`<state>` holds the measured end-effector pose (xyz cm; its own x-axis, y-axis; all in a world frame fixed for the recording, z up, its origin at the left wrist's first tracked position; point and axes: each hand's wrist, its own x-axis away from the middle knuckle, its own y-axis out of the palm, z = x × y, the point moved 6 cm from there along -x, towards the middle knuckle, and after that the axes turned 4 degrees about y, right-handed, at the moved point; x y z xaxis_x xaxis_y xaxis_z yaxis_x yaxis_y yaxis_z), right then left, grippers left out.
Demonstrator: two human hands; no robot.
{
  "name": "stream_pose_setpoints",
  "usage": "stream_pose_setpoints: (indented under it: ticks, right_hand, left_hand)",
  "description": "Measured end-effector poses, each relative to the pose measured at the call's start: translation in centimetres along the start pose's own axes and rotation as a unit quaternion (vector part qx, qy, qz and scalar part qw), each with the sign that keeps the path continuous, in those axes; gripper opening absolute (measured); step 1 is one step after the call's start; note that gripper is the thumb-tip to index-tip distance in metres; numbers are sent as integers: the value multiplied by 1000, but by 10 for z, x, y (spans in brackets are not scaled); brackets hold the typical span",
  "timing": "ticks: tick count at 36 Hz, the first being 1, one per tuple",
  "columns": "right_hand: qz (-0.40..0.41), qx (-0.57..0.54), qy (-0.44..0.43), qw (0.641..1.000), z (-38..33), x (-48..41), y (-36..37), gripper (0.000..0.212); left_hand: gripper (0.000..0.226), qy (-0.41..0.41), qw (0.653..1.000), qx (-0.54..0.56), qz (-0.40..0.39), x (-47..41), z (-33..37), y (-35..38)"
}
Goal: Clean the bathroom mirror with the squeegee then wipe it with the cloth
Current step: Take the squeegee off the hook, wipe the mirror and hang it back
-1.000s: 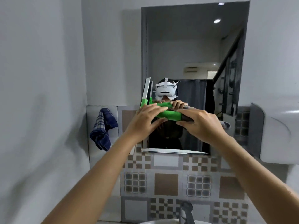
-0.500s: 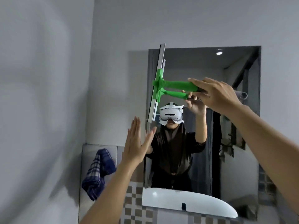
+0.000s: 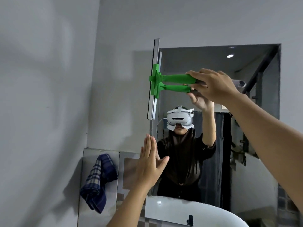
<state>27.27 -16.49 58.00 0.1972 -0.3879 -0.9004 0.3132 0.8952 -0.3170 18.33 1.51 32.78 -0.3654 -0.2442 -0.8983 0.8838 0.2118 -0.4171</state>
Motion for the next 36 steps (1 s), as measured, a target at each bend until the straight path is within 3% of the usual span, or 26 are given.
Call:
stream_pose_setpoints:
  ticks: [20, 36]
  right_hand:
    - [-87, 5, 39, 995, 10, -2, 20, 39]
    - [-49, 7, 97, 994, 35, 29, 15, 42]
  left_hand:
    - [89, 2, 1000, -19, 0, 3, -7, 10]
    - [90, 1, 1000, -31, -4, 0, -7, 7]
